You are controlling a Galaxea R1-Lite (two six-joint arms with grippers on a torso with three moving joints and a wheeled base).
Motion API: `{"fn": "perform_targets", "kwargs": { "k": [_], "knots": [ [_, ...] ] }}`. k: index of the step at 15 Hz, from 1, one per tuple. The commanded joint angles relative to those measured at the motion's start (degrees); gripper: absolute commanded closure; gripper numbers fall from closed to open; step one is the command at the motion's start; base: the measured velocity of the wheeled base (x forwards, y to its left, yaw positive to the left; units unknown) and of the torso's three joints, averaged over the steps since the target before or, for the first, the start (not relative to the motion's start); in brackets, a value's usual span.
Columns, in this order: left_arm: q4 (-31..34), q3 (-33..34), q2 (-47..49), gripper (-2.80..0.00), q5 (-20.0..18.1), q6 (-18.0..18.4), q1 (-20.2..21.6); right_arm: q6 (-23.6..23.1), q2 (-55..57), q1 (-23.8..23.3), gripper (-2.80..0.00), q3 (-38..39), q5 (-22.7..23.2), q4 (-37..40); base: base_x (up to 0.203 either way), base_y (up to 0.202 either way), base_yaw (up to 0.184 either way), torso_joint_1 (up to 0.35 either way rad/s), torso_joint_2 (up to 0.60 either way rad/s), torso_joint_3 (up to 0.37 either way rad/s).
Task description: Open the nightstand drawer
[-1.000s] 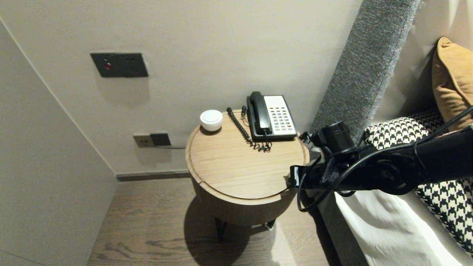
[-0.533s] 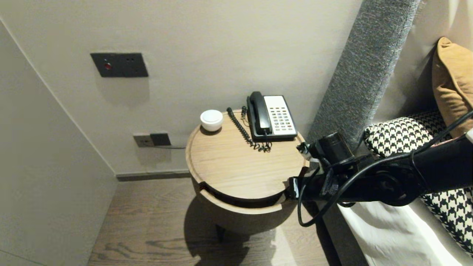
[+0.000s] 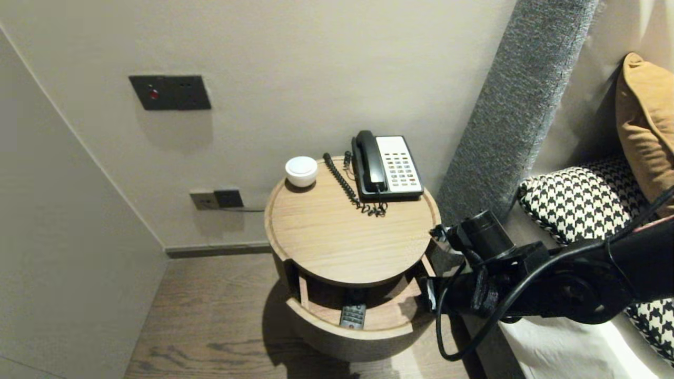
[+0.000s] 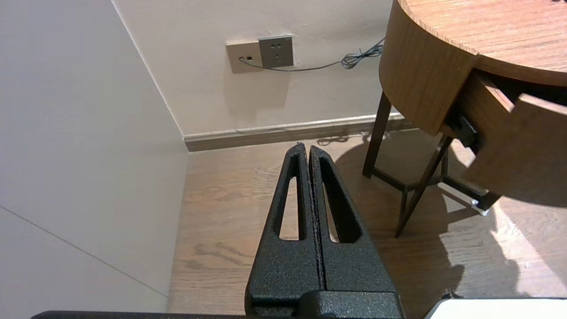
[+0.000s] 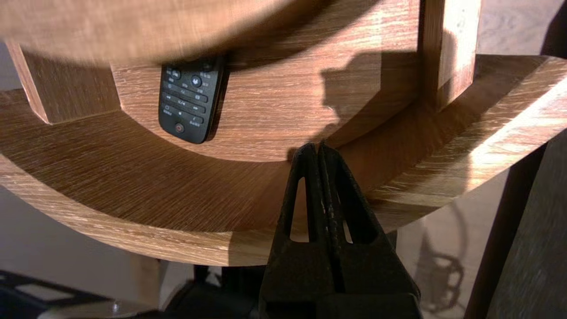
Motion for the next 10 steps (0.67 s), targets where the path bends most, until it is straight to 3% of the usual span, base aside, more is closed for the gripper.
{"fn": "perform_targets", "kwargs": {
  "k": [1, 10],
  "knots": [
    [0.0, 0.0, 0.0, 0.00, 0.0, 0.0, 0.0, 0.5, -2.3, 0.7, 0.00, 2.6, 0.1, -0.3, 0.000, 0.000, 0.000, 0.000, 0.00, 0.000],
    [0.0, 0.0, 0.0, 0.00, 0.0, 0.0, 0.0, 2.7, -6.5, 5.2, 0.00, 11.6, 0.2, -2.2, 0.000, 0.000, 0.000, 0.000, 0.00, 0.000]
  ]
}}
